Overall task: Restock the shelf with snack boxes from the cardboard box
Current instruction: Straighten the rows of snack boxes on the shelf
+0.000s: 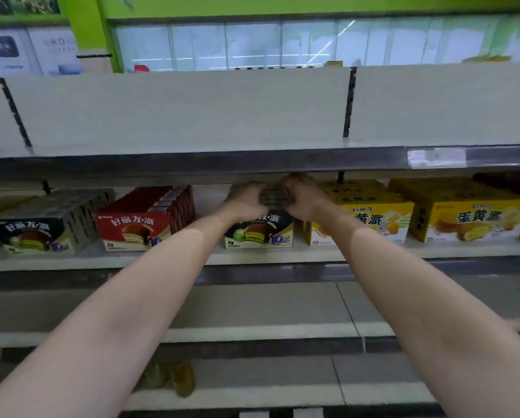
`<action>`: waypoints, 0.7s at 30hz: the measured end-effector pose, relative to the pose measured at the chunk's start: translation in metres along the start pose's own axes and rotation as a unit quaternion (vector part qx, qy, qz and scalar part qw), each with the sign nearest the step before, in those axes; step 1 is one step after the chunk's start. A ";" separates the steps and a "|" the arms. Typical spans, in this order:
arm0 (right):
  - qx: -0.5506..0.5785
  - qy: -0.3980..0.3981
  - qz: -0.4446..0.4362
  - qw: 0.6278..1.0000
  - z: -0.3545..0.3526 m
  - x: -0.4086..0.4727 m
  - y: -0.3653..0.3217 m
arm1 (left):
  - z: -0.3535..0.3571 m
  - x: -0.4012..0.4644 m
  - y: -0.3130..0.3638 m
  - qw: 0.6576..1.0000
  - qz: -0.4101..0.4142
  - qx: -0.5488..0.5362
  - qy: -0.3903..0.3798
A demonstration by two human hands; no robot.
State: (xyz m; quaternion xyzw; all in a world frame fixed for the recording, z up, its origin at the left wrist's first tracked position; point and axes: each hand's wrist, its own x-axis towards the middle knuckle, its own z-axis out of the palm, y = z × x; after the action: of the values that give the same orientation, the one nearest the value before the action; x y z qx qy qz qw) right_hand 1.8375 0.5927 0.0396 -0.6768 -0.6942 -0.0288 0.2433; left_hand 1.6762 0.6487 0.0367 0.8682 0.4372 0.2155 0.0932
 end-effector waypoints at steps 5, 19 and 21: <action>-0.002 -0.004 0.085 0.996 -0.024 -0.035 0.018 | 0.013 0.009 0.046 0.989 0.071 -0.126 -0.030; -0.078 -0.024 0.254 0.964 -0.046 -0.068 0.126 | 0.070 0.037 0.107 0.989 0.005 -0.120 -0.083; -0.056 -0.018 0.254 0.966 -0.051 -0.061 0.140 | 0.070 0.039 0.113 0.988 -0.022 -0.125 -0.091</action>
State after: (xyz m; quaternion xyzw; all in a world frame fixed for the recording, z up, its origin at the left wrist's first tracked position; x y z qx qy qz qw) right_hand 1.9840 0.5289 0.0211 -0.8437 -0.5013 0.0068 0.1920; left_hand 1.8096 0.6137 0.0256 0.8561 0.4151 0.1862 0.2452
